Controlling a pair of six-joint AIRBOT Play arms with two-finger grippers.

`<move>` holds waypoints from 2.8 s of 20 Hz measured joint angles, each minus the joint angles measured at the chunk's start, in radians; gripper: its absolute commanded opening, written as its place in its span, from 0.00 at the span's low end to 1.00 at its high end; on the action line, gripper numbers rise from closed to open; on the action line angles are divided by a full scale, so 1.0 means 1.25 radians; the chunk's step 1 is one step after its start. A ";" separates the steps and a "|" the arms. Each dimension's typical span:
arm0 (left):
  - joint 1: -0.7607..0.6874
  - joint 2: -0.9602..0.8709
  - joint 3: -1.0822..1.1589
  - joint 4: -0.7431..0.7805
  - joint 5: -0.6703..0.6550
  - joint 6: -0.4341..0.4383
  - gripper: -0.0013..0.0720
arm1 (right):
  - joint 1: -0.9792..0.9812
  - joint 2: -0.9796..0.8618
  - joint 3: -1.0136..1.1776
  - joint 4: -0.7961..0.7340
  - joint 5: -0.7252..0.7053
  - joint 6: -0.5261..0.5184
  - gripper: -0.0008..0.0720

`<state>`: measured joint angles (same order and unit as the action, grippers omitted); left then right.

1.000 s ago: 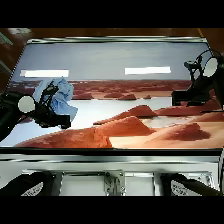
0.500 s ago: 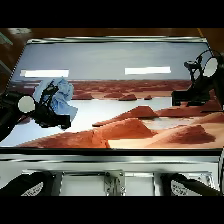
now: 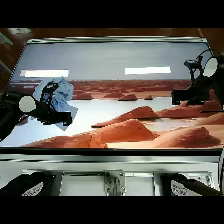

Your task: Fold the shirts.

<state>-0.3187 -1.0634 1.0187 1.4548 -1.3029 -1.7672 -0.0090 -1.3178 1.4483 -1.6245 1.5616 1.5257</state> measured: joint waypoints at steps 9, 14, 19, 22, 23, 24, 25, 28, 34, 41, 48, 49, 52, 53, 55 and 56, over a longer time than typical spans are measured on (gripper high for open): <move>0.000 -0.013 0.000 -0.094 0.198 0.000 1.00 | 0.000 0.000 0.000 0.051 -0.077 0.003 0.95; 0.019 -0.036 0.012 -0.039 0.316 0.011 1.00 | 0.000 0.000 0.000 0.112 -0.106 0.003 0.95; 0.182 -0.199 0.202 0.061 0.348 -0.011 1.00 | 0.000 0.000 0.000 0.142 -0.119 0.003 0.95; 0.287 -0.361 0.383 0.080 0.261 -0.007 1.00 | 0.000 0.000 0.000 0.152 -0.121 0.003 0.95; 0.315 -0.416 0.437 0.085 0.221 -0.006 1.00 | 0.000 0.000 0.000 0.156 -0.121 0.003 0.95; 0.335 -0.464 0.479 0.090 0.181 -0.005 1.00 | 0.000 0.000 0.000 0.157 -0.124 0.003 0.95; 0.350 -0.507 0.513 0.092 0.148 -0.004 1.00 | 0.000 0.000 0.000 0.159 -0.124 0.003 0.95; 0.370 -0.611 0.572 0.090 0.093 -0.001 1.00 | 0.000 0.000 0.000 0.163 -0.124 0.003 0.95; 0.367 -0.702 0.602 0.089 0.091 0.015 0.06 | 0.000 0.000 0.000 0.177 -0.117 0.003 0.95; 0.285 -0.474 0.621 0.081 0.074 0.114 0.06 | 0.000 0.001 0.006 0.144 -0.157 -0.019 0.95; 0.012 -0.032 0.634 0.052 0.103 0.079 0.06 | 0.000 0.124 0.091 0.141 -0.160 -0.058 0.95; -0.037 0.005 0.634 0.052 0.104 0.060 0.06 | 0.000 0.159 0.100 0.136 -0.162 -0.061 0.95; -0.175 0.056 0.615 0.051 0.112 0.021 0.06 | 0.000 0.254 0.113 0.110 -0.160 -0.067 0.95; -0.210 0.056 0.595 0.051 0.112 0.012 0.06 | 0.000 0.282 0.115 0.100 -0.148 -0.070 0.95; -0.276 0.040 0.529 0.052 0.126 -0.009 0.06 | 0.000 0.320 0.118 0.083 -0.109 -0.070 0.95; -0.308 0.022 0.482 0.052 0.143 -0.023 0.06 | 0.000 0.330 0.118 0.079 -0.080 -0.070 0.95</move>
<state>-0.7036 -1.0355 1.6211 1.5192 -1.1240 -1.7954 -0.0090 -0.9051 1.5963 -1.5257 1.4612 1.4384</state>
